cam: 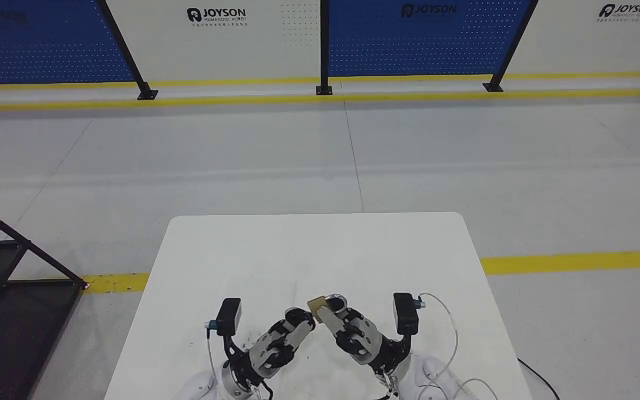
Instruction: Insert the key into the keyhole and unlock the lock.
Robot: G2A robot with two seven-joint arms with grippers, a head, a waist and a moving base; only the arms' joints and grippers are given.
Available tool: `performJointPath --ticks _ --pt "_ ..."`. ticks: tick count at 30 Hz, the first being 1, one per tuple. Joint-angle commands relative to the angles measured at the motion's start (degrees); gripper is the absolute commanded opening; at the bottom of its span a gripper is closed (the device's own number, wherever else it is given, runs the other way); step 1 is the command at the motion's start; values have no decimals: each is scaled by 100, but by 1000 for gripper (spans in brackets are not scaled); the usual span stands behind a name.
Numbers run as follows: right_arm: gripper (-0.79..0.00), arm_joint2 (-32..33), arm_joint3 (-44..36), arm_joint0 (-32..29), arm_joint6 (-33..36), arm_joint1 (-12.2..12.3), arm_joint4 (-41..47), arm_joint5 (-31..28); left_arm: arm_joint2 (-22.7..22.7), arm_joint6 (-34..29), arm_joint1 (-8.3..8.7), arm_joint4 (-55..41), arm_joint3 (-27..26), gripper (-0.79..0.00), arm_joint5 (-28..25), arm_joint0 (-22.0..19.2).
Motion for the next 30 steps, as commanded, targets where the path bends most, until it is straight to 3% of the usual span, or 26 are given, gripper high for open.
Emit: performJointPath --ticks 1,14,26,27,28,30 --pt "-785 -1 -6 -1 2 5 -6 9 -1 1 -7 20 -7 -600 30 -1" --pt "-785 -19 -8 13 64 36 16 67 -16 72 -48 156 -25 -785 136 22" --pt "-785 -50 -14 26 109 61 39 139 -39 77 -76 201 -5 -785 239 29" --pt "-634 -49 -16 28 109 63 35 150 -50 97 -79 236 -10 -785 280 36" --pt "-539 -49 -17 26 109 65 34 168 -51 121 -83 263 -15 -785 305 46" --pt "-514 -51 -24 26 118 70 32 176 -48 166 -91 283 -16 -785 328 58"
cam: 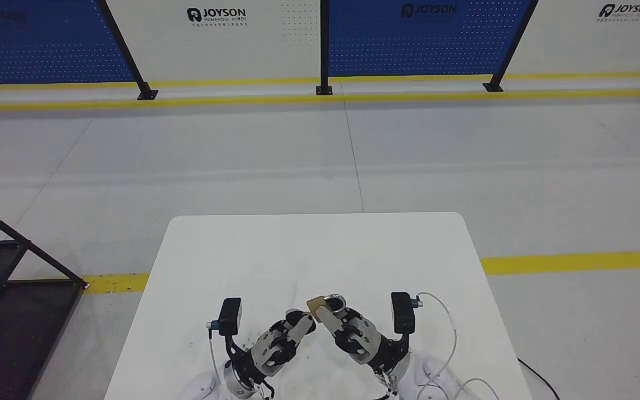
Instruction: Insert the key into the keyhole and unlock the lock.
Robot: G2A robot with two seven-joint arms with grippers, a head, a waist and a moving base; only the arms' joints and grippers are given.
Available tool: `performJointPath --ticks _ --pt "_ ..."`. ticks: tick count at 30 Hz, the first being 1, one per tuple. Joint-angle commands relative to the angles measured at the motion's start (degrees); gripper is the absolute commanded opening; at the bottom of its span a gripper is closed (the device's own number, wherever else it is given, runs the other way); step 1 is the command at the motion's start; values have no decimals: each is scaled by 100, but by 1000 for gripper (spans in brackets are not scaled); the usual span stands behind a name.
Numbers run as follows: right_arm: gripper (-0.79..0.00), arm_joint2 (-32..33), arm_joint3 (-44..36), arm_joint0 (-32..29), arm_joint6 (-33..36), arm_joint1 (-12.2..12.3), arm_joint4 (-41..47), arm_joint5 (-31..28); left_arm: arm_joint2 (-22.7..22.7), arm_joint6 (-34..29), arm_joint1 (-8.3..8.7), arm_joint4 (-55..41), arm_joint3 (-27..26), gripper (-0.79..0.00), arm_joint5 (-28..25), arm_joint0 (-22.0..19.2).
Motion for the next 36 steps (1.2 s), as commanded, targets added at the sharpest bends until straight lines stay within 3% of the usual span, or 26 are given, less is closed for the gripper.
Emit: performJointPath --ticks 1,11,13,16,36 --pt "-511 1 -4 -1 14 6 -2 1 4 45 -8 16 1 -785 11 5" --pt "-573 60 -55 -46 104 49 53 12 -17 175 -36 63 23 -785 27 9" --pt "-619 73 -58 -50 120 57 69 23 -23 179 -40 71 22 -785 37 13" --pt "-785 81 -68 -54 147 67 83 39 -31 171 -44 89 21 -785 31 13" --pt "-785 115 -120 -106 295 127 160 206 -114 815 -94 1353 -40 -785 590 65"
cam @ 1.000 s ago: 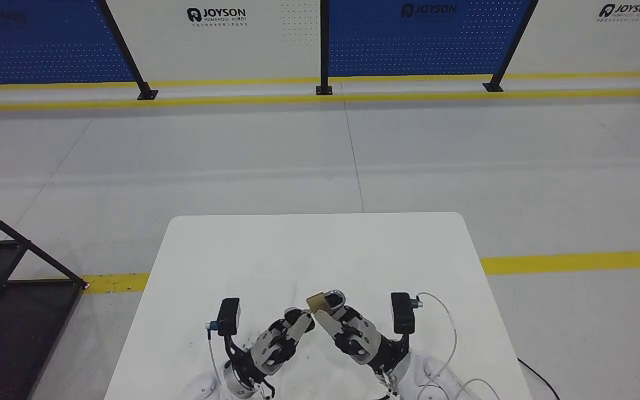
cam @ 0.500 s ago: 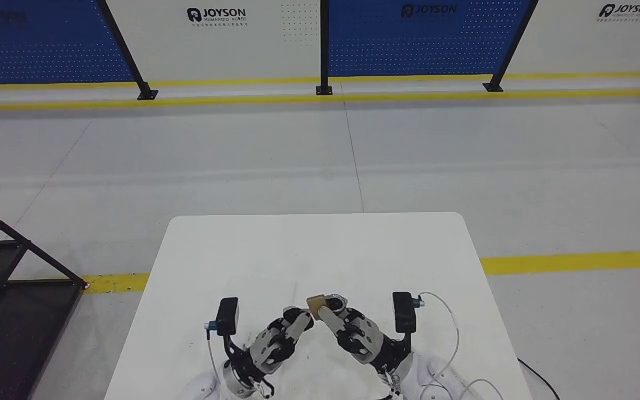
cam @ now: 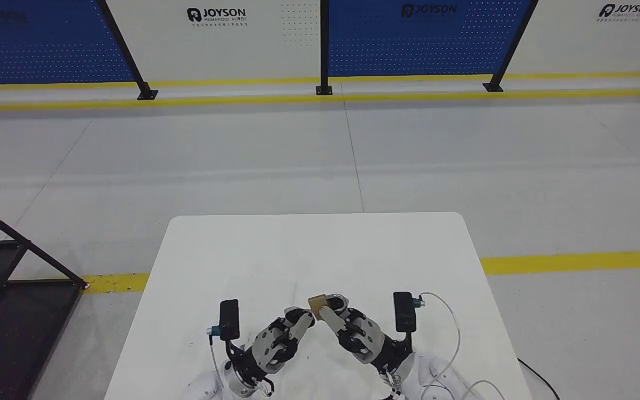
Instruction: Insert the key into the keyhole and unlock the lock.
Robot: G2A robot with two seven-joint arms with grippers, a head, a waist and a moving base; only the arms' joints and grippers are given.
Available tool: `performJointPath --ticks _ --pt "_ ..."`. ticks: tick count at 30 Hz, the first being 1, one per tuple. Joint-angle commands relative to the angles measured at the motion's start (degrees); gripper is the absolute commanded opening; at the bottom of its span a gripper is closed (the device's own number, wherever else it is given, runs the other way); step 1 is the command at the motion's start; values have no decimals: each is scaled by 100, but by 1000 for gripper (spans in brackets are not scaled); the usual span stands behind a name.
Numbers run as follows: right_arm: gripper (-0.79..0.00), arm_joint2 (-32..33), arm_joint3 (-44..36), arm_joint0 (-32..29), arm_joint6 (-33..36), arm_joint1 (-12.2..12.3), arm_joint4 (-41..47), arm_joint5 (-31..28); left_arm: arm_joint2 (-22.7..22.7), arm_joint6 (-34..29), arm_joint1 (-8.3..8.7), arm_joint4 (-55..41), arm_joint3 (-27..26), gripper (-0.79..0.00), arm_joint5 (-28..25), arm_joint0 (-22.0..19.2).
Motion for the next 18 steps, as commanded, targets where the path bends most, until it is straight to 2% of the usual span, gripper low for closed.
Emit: performJointPath --ticks 1,7,18 --pt "-785 -4 2 3 28 4 9 24 9 102 -5 161 -3 -785 56 3" --pt "-785 -14 -9 8 78 17 52 78 33 383 -18 478 12 -785 174 -1" --pt "-785 -6 -53 -27 67 44 60 101 51 996 -35 1404 -26 -785 954 52"
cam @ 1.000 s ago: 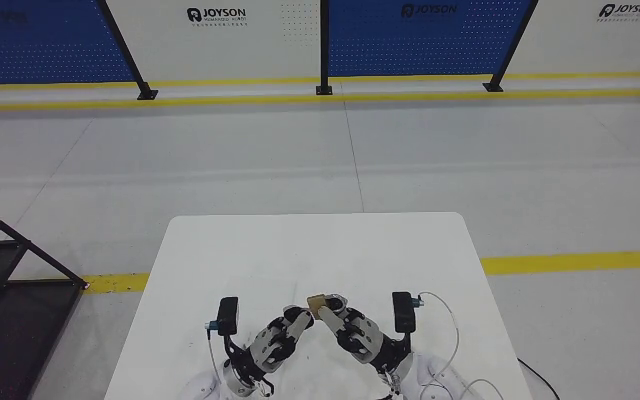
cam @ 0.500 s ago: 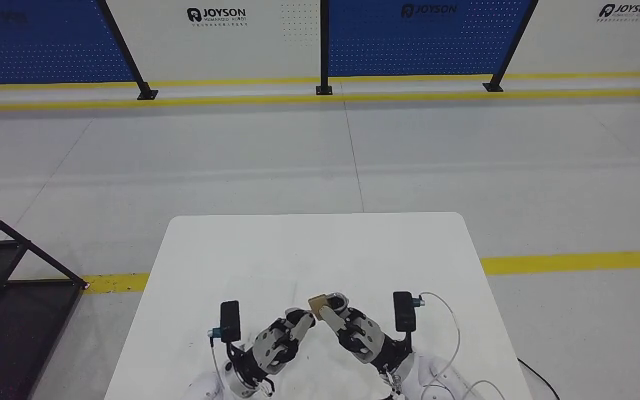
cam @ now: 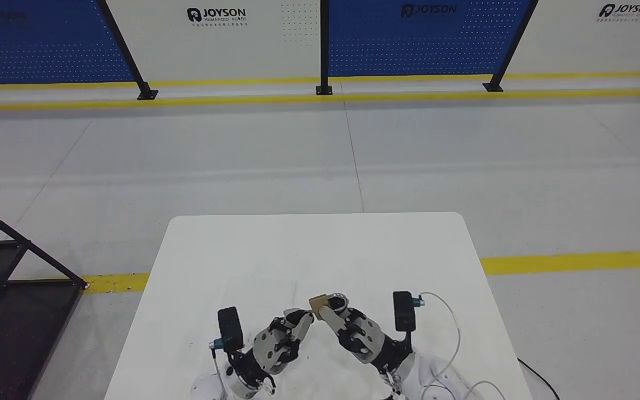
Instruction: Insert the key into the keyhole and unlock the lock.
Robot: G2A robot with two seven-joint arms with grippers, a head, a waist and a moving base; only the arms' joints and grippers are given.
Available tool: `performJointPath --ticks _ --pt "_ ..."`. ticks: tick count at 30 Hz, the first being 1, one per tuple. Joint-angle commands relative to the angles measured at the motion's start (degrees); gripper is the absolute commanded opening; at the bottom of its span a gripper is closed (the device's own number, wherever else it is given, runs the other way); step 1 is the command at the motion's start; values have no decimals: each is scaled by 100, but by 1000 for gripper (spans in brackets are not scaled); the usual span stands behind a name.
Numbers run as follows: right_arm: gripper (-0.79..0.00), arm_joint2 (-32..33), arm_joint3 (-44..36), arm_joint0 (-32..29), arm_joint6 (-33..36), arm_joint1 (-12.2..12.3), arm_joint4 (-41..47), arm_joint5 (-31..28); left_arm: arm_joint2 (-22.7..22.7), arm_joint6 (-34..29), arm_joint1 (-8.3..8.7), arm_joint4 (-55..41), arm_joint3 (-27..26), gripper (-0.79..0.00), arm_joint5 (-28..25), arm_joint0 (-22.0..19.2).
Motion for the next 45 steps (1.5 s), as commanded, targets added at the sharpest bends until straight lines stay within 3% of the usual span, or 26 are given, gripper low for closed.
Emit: performJointPath --ticks 1,23,32,35,36,37,38,45 --pt "-785 4 -8 -7 -11 4 -5 10 16 99 -3 142 11 -785 116 -10" --pt "-785 -39 -25 -13 -2 42 23 81 195 1146 -56 2303 142 -785 2962 -30" --pt "-785 -69 -16 11 17 53 57 101 276 1381 -83 2713 195 -785 3782 -51" --pt "-785 -73 -15 17 15 57 62 103 343 1394 -96 2546 196 -785 3679 -59" --pt "-785 -70 -15 18 10 59 67 103 331 1392 -96 2516 209 -720 3669 -83" --pt "-785 -66 -16 18 1 61 76 103 339 1379 -98 2448 220 -431 3618 -84" --pt "-785 -59 -17 17 -18 62 88 103 364 1407 -101 2300 210 0 3471 -87" --pt "-785 -6 98 99 -98 59 201 260 214 1459 -32 1766 285 0 2498 1"
